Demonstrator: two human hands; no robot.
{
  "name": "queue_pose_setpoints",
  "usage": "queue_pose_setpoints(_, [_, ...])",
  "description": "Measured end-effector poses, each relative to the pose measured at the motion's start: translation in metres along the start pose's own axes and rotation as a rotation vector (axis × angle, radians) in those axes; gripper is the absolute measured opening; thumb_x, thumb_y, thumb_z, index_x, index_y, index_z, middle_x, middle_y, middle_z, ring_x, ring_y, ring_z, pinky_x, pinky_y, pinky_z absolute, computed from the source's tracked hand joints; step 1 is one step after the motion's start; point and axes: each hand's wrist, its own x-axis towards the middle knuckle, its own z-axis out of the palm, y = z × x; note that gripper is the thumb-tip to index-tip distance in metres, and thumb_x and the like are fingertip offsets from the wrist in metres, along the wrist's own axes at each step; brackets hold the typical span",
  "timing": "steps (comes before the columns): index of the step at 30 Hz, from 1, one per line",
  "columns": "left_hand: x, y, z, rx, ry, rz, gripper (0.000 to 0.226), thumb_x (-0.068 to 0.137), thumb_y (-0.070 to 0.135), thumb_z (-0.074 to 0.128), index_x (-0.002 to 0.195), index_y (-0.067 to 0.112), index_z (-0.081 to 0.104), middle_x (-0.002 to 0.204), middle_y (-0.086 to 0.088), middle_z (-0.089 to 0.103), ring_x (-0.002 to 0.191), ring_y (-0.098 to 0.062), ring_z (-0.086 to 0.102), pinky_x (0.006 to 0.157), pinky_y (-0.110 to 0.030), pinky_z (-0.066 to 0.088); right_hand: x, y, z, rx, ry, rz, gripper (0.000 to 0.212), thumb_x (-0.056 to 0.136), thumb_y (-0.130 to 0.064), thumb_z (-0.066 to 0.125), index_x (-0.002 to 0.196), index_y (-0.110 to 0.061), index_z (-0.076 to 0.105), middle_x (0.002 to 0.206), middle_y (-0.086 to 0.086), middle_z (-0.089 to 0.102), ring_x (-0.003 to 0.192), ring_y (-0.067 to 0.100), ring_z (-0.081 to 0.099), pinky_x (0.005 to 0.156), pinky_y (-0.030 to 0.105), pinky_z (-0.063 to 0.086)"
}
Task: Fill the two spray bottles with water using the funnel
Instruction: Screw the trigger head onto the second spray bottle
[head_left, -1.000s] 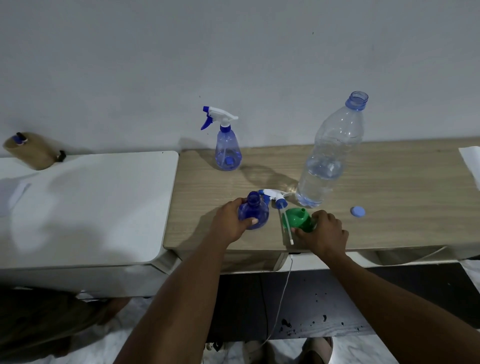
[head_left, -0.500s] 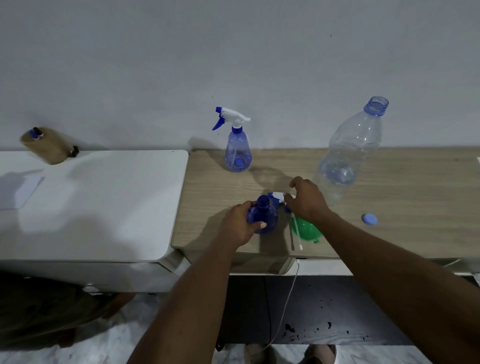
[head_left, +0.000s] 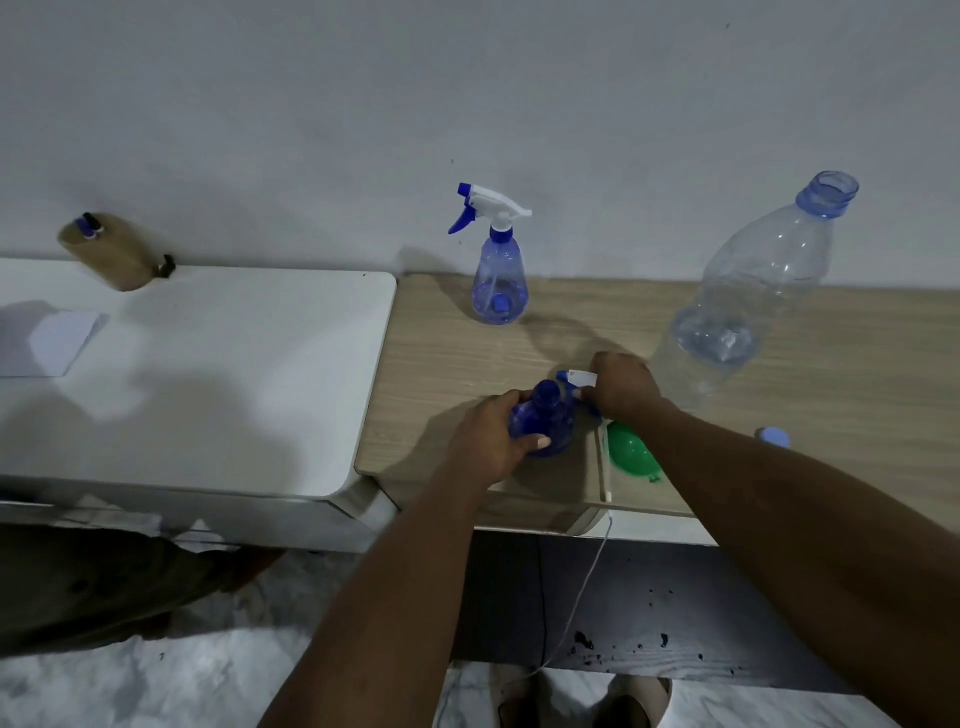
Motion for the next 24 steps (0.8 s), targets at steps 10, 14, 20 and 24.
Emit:
queue_pose_setpoints(10, [0.000, 0.001, -0.004, -0.033, -0.017, -0.003, 0.061, 0.072, 0.030, 0.085, 0.128, 0.023, 0.060, 0.119, 0.003, 0.066, 0.106, -0.016, 0.061, 0.093, -0.032, 0.047, -0.013, -0.001, -0.040, 0.382, -0.023, 0.037, 0.036, 0.084, -0.038, 0.075, 0.100, -0.008, 0.060, 0.082, 0.013, 0.070, 0.066, 0.033, 0.072, 0.057, 0.043, 0.062])
queue_pose_setpoints(14, [-0.001, 0.005, -0.006, -0.042, -0.033, 0.003, 0.058, 0.074, 0.022, 0.084, 0.127, 0.018, 0.060, 0.118, -0.001, 0.067, 0.107, -0.019, 0.062, 0.088, -0.027, 0.044, -0.032, -0.011, -0.079, 0.493, 0.051, -0.055, 0.031, 0.089, -0.031, 0.072, 0.104, -0.009, 0.057, 0.077, 0.011, 0.067, 0.064, 0.030, 0.071, 0.052, 0.040, 0.061])
queue_pose_setpoints(20, [-0.002, 0.011, -0.010, -0.013, -0.046, 0.019, 0.055, 0.076, 0.020, 0.083, 0.126, 0.017, 0.060, 0.119, -0.002, 0.068, 0.107, -0.020, 0.062, 0.088, -0.030, 0.046, -0.049, -0.027, -0.128, 0.551, 0.202, -0.190, 0.037, 0.088, -0.036, 0.073, 0.109, -0.011, 0.058, 0.095, 0.013, 0.066, 0.062, 0.025, 0.071, 0.043, 0.030, 0.057])
queue_pose_setpoints(24, [-0.003, 0.012, -0.009, -0.001, -0.034, 0.008, 0.056, 0.075, 0.023, 0.084, 0.126, 0.018, 0.061, 0.118, -0.002, 0.068, 0.107, -0.021, 0.063, 0.089, -0.031, 0.047, -0.058, -0.039, -0.153, 0.595, 0.301, -0.271, 0.037, 0.087, -0.041, 0.073, 0.106, -0.013, 0.057, 0.096, 0.011, 0.066, 0.061, 0.018, 0.070, 0.043, 0.023, 0.054])
